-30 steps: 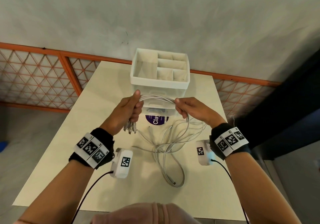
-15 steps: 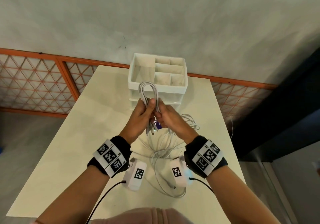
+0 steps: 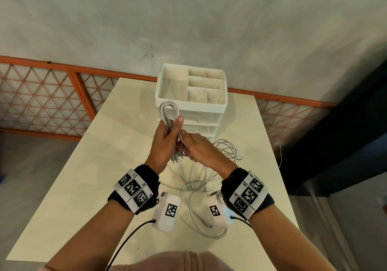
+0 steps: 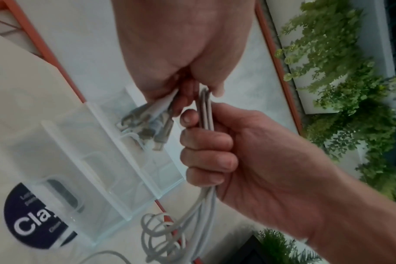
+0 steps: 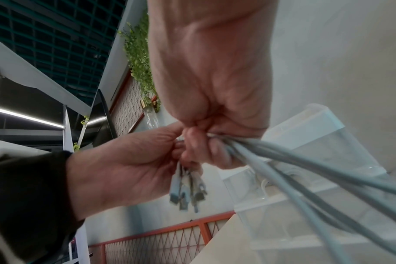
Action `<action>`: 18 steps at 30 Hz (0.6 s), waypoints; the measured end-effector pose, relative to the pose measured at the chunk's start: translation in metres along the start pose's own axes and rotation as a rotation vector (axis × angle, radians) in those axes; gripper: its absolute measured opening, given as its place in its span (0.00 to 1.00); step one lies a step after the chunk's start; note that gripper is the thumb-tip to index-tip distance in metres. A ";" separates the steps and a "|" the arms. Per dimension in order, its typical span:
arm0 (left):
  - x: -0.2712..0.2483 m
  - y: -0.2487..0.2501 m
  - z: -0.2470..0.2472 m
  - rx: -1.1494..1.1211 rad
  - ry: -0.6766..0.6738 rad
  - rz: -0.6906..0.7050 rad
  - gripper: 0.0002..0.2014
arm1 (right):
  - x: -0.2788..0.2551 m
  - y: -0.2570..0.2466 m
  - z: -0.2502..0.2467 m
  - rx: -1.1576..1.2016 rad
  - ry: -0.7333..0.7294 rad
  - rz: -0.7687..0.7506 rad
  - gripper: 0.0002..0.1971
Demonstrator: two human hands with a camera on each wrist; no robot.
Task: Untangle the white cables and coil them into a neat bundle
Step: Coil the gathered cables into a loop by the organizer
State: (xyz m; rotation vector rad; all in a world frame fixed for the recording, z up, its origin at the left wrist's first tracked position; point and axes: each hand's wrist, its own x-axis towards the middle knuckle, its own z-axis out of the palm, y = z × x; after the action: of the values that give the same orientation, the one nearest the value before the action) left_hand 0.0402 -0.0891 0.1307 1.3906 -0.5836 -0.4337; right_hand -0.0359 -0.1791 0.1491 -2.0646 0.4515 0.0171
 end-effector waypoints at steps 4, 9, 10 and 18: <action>0.007 -0.005 -0.009 0.118 0.143 0.013 0.22 | -0.011 0.001 -0.005 -0.143 -0.052 -0.041 0.21; 0.010 -0.006 -0.009 0.077 0.147 -0.075 0.18 | -0.010 -0.004 -0.001 -0.238 -0.095 -0.191 0.16; 0.009 -0.004 -0.008 0.037 0.118 -0.086 0.19 | -0.009 -0.003 0.001 -0.223 -0.105 -0.203 0.16; 0.021 0.012 -0.021 -0.277 0.362 -0.035 0.17 | -0.023 0.023 -0.016 -0.057 -0.347 -0.039 0.23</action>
State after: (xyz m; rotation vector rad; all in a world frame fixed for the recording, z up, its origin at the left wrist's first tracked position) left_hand 0.0691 -0.0843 0.1441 1.1765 -0.1949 -0.2687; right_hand -0.0676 -0.1955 0.1424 -2.0717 0.1977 0.3626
